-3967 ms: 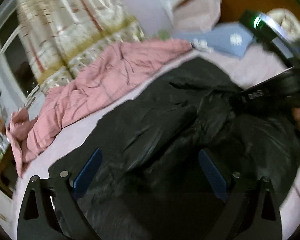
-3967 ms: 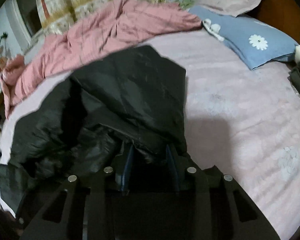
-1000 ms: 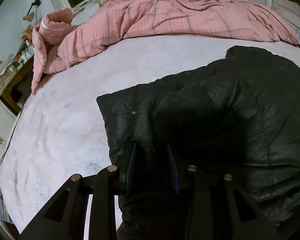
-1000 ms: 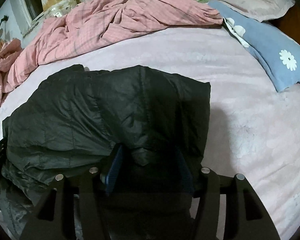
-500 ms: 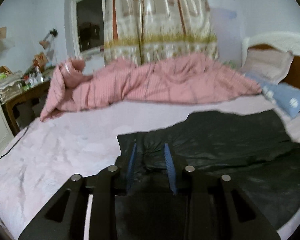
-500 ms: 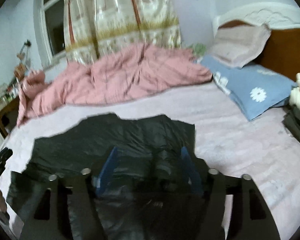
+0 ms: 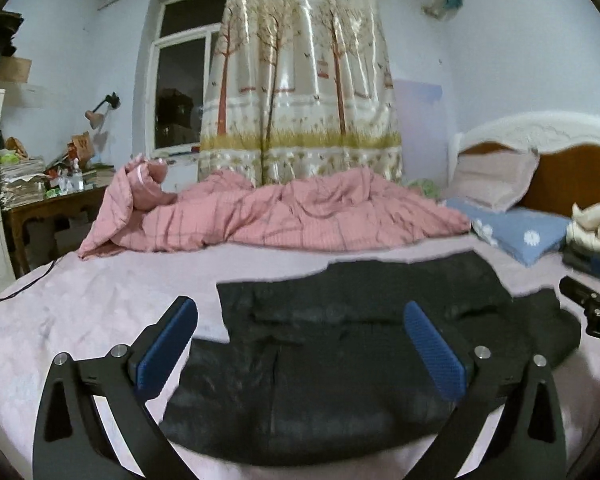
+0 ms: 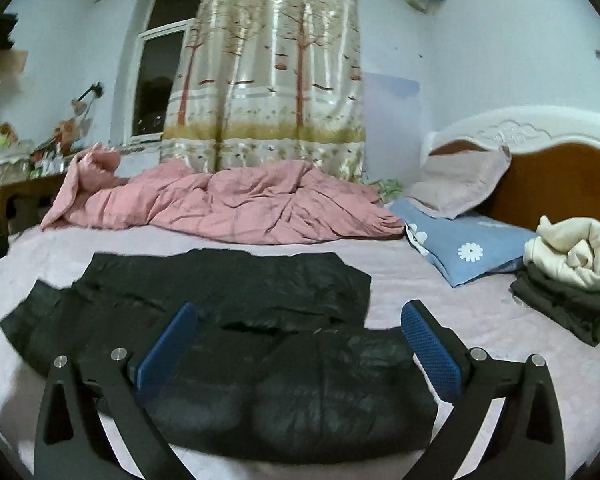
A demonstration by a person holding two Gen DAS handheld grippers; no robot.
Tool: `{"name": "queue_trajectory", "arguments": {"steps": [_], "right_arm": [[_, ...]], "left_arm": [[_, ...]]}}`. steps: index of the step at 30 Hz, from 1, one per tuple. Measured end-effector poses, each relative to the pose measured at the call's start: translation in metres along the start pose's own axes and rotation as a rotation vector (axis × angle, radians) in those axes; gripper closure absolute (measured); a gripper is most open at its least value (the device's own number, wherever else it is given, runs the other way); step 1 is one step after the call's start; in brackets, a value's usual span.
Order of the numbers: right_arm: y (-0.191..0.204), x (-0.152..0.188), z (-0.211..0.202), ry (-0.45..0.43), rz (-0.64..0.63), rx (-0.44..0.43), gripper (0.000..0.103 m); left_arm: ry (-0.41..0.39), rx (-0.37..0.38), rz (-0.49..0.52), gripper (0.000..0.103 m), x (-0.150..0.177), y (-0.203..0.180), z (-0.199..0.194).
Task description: Fold large clothes
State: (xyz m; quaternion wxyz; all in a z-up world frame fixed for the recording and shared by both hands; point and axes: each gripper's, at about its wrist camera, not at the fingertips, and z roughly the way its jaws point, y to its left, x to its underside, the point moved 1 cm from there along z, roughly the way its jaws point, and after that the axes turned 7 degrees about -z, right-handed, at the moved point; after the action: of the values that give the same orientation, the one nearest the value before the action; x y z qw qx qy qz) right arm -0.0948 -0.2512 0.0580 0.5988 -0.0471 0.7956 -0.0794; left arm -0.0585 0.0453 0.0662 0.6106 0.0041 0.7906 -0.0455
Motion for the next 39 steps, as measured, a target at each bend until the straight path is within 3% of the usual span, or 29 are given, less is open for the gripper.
{"name": "queue_trajectory", "arguments": {"steps": [6,11,13,16,20,23,28,30,32,33,37,39], "right_arm": [[0.031,0.018,0.003,0.098,-0.123,-0.089,0.000],[0.056,0.041,0.021,0.249,-0.246,-0.162,0.000],[0.066,0.051,0.027,0.291,-0.314,-0.149,0.000],[0.082,0.071,0.038,0.362,-0.454,-0.051,0.000],[0.090,0.079,0.039,0.358,-0.513,-0.013,0.000],[0.085,0.081,0.044,0.373,-0.519,0.050,0.000],[0.065,0.079,0.054,0.409,-0.448,0.139,0.000],[0.056,0.080,0.058,0.424,-0.424,0.151,0.002],[0.050,0.078,0.062,0.433,-0.391,0.122,0.011],[0.049,0.079,0.063,0.426,-0.391,0.116,0.020],[0.051,0.082,0.068,0.413,-0.430,0.186,0.050],[0.052,0.082,0.068,0.415,-0.430,0.188,0.061]], "left_arm": [[0.123,0.008,0.073,0.000,0.027,-0.005,0.006],[0.273,-0.001,0.203,0.000,0.060,-0.023,0.021],[0.286,-0.022,0.281,0.000,0.072,-0.033,0.021],[0.323,-0.031,0.377,0.000,0.089,-0.049,0.025],[0.389,-0.098,0.446,0.002,0.110,-0.055,0.042],[0.382,-0.177,0.397,0.006,0.111,-0.044,0.053],[0.404,-0.173,0.328,0.014,0.112,-0.031,0.063],[0.392,-0.181,0.325,0.026,0.111,-0.030,0.065],[0.370,-0.200,0.324,0.031,0.111,-0.031,0.066],[0.359,-0.204,0.324,0.033,0.109,-0.030,0.066],[0.322,-0.189,0.298,0.041,0.104,-0.028,0.063],[0.316,-0.195,0.293,0.061,0.103,-0.028,0.064]]}}
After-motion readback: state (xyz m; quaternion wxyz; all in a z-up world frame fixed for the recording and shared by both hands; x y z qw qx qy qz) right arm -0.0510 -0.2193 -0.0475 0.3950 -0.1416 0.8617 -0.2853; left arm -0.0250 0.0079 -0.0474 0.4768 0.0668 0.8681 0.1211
